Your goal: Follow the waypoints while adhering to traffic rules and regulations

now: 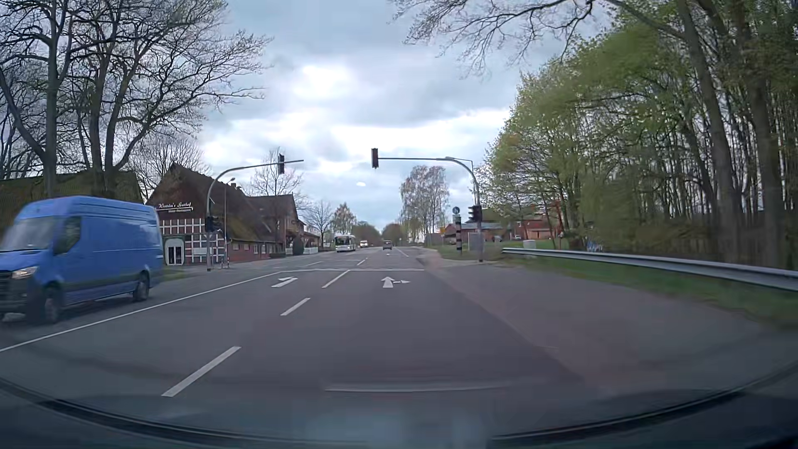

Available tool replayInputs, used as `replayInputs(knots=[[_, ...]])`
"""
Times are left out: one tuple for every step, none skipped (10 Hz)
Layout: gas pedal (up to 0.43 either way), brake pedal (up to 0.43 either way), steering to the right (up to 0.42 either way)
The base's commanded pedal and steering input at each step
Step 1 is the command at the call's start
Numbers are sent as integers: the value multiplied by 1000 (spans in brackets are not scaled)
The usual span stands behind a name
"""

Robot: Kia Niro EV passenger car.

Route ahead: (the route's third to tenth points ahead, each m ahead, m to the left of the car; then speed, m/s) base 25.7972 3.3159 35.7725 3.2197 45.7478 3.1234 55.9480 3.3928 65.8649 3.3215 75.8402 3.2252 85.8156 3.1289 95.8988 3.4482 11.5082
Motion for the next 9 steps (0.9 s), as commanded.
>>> replayInputs(knots=[[98,0,-3],[98,0,-5],[98,0,-8],[98,0,-8],[98,0,-9],[98,0,-9],[98,0,-9],[98,0,-9],[98,0,-9]])
